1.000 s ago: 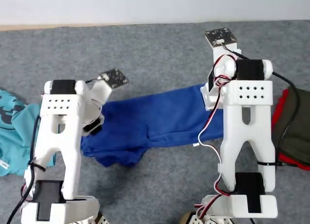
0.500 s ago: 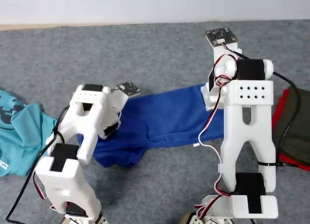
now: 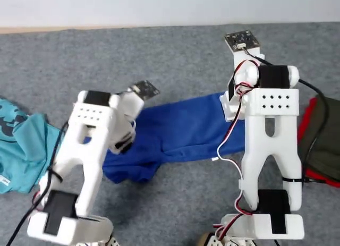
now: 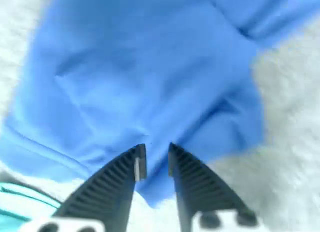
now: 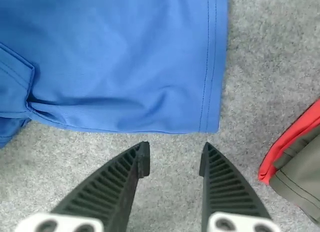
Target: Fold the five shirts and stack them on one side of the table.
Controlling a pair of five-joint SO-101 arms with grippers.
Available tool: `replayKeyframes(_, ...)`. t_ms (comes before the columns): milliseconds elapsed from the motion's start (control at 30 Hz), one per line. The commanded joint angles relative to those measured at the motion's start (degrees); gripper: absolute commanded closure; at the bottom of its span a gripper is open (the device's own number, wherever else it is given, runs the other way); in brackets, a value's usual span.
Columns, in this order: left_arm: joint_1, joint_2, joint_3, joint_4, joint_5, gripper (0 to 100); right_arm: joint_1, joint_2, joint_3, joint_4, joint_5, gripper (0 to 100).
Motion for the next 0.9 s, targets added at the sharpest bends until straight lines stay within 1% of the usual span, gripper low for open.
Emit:
replayKeyframes(0,4.8,-6.5,5.3,1.9,-2.5,89,-0.2,-0.2,-0.4,1.5,-0.4,82.3)
replayKeyframes(67,7.1,-8.4,9.5,0.8,-2.9,89,-0.2,-0.2,-0.4,1.5,-0.4,82.3)
replayKeyframes(167,8.7,-9.6,15.6,-4.0,-2.9,89,-0.2,-0.2,-0.4,1.5,-0.4,82.3)
replayKeyframes(300,8.8,-9.6,20.4,-10.5,-2.9,86,-0.2,-0.2,-0.4,1.6,-0.4,82.3)
replayKeyframes(500,8.8,-8.4,23.8,-16.9,-2.9,85,-0.3,-0.1,-0.4,1.7,-0.4,82.3)
replayKeyframes(700,8.8,0.5,23.3,-20.7,-2.9,85,-0.4,-0.1,-0.4,1.6,-0.4,82.3)
replayKeyframes(867,8.9,2.8,19.3,-18.5,-2.8,86,-0.3,-0.1,-0.4,1.7,-0.4,82.3)
